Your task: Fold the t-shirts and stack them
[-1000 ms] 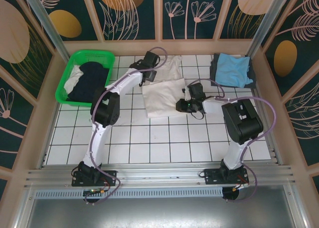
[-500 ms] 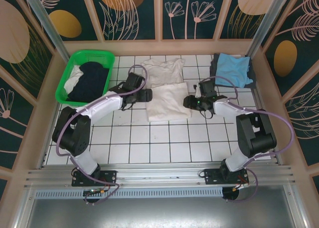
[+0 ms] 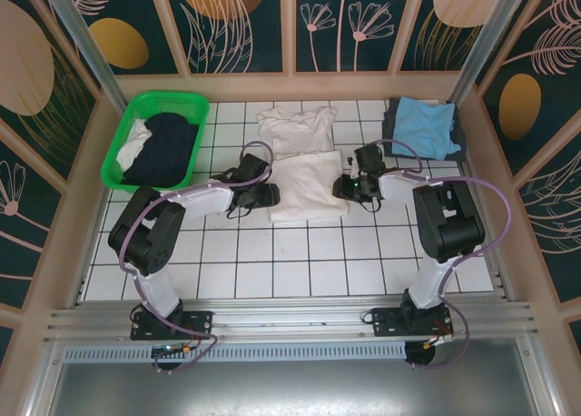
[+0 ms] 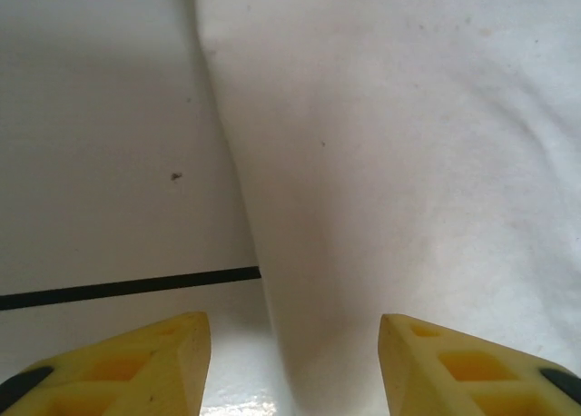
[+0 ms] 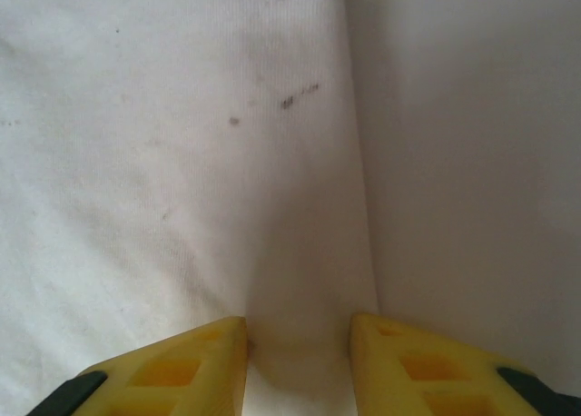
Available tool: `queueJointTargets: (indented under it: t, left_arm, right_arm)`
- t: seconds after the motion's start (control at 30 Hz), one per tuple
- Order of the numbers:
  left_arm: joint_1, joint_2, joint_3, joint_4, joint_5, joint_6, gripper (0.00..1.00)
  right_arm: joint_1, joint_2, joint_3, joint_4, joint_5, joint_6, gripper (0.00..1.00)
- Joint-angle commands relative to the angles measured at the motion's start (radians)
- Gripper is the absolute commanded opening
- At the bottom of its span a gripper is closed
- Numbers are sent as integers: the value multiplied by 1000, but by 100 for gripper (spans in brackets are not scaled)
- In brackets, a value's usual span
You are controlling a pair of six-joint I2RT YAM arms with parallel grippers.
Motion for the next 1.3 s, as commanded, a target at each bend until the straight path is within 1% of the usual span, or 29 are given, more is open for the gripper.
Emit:
queueJointTargets:
  t: [0.0, 0.03, 0.07, 0.1, 0.17, 0.2, 0.23, 0.3, 0.4, 0.47, 0.5, 0.57, 0.6, 0.67, 0.77, 0.9, 0.93, 0.97, 1.03, 1.1, 1.13, 1.2, 1.27]
  left_arm:
    - [-11, -2, -17, 51, 39, -21, 53]
    - [-14, 2, -22, 57, 49, -22, 54]
    - [-15, 6, -28, 64, 58, -24, 52]
    - [-15, 9, -32, 69, 66, -26, 47]
    - [-18, 5, -42, 71, 72, -30, 32]
    - [-16, -7, -50, 74, 70, -34, 26]
    - [-17, -23, -62, 83, 71, -35, 20]
    - [-17, -56, -90, 103, 80, -33, 17]
    - [-17, -75, -102, 112, 106, -12, 9]
    - [-17, -83, -102, 96, 94, 4, 2]
    - [-16, -88, -107, 94, 85, 6, 0]
    - [-18, -87, -113, 96, 84, 9, 0]
    - [-17, -118, -114, 100, 91, 11, 0]
    - [-17, -127, -121, 112, 105, 14, 0]
    - [-17, -133, -119, 100, 84, 18, 0]
    - [-17, -148, -133, 94, 80, 17, 0]
    - [-18, -157, -144, 105, 81, 11, 5]
    - [-17, -167, -156, 111, 83, 4, 14]
    - [-17, -181, -178, 127, 81, -10, 40]
    - [-17, -187, -194, 140, 86, -21, 48]
    - [-18, -187, -201, 151, 93, -24, 49]
    - [-22, -176, -208, 175, 113, -31, 50]
    - [-34, -157, -206, 194, 134, -34, 49]
  right_arm:
    - [12, 2, 22, -23, 38, -22, 35]
    - [13, 1, 20, -24, 42, -22, 34]
    - [14, 2, 18, -28, 45, -24, 30]
    - [15, 2, 17, -30, 46, -24, 25]
    - [17, -1, 14, -36, 51, -25, 14]
    - [19, -7, 12, -38, 57, -26, 9]
    - [23, -19, 7, -41, 67, -26, 7]
    - [28, -42, -8, -39, 75, -24, 1]
    - [29, -60, -23, -38, 64, -23, 0]
    - [33, -72, -32, -41, 64, -22, 0]
    - [34, -79, -37, -42, 63, -22, 0]
    - [36, -100, -53, -39, 62, -16, 0]
    - [37, -113, -60, -37, 55, -18, 0]
    - [38, -140, -80, -26, 45, -18, 0]
    - [38, -182, -111, -10, 31, -33, 0]
    - [37, -223, -129, -31, 34, -50, 0]
    - [37, -232, -137, -30, 22, -51, 0]
    - [37, -241, -147, -25, 9, -51, 0]
    - [40, -250, -168, -14, -19, -50, 0]
    - [44, -251, -181, -16, -31, -53, 0]
    - [46, -253, -189, -15, -31, -53, 0]
    - [49, -256, -206, -5, -36, -56, 0]
    - [49, -261, -223, 15, -53, -59, 0]
